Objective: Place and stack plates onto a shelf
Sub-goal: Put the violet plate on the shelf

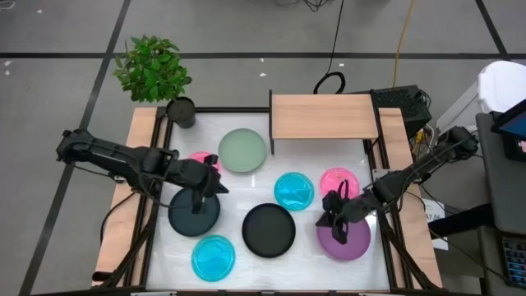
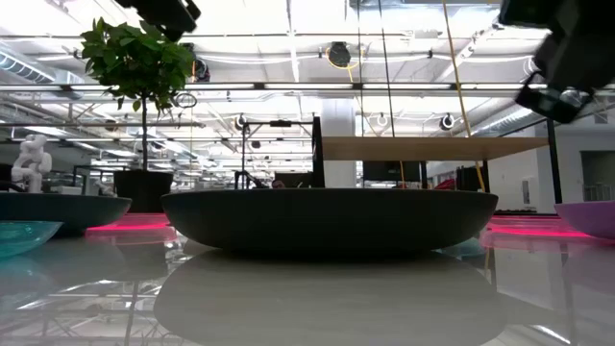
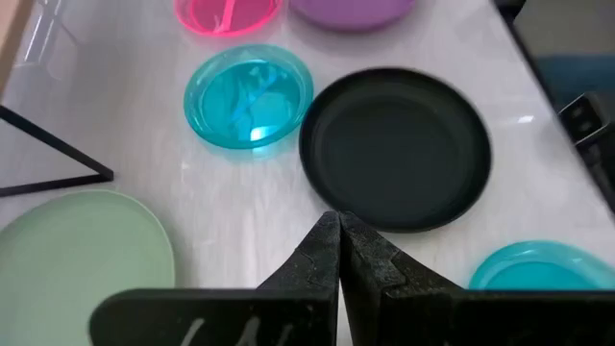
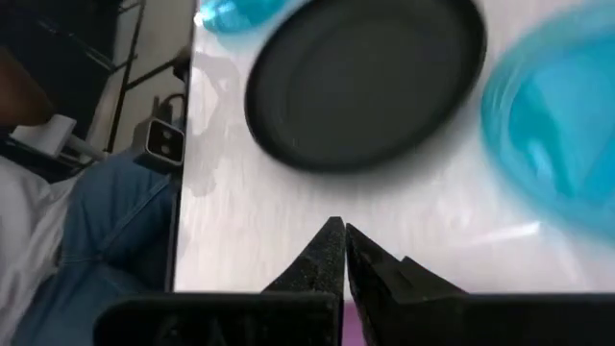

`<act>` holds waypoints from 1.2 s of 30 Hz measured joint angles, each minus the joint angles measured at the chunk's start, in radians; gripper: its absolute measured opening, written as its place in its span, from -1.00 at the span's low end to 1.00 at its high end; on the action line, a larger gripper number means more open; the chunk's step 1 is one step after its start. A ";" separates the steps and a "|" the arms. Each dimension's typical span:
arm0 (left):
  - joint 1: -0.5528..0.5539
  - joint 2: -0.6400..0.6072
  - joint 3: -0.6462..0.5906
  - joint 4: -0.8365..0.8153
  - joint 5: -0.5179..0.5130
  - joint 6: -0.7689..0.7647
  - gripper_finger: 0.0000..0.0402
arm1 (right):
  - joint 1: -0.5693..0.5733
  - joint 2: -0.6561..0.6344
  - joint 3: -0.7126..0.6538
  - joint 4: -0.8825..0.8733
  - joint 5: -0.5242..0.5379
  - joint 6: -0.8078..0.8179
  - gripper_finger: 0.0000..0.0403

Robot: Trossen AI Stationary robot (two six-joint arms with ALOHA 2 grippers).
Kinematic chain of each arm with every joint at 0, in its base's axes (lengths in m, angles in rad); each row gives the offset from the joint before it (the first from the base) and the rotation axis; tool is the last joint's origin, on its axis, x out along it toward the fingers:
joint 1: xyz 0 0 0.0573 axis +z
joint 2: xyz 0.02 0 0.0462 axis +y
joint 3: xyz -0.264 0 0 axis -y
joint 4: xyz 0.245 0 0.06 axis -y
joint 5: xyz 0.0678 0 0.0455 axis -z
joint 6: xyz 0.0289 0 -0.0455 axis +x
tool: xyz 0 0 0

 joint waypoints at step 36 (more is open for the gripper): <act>0.000 0.074 -0.001 0.031 0.004 0.055 -0.98 | 0.212 0.600 0.671 -0.771 -0.249 0.698 -1.00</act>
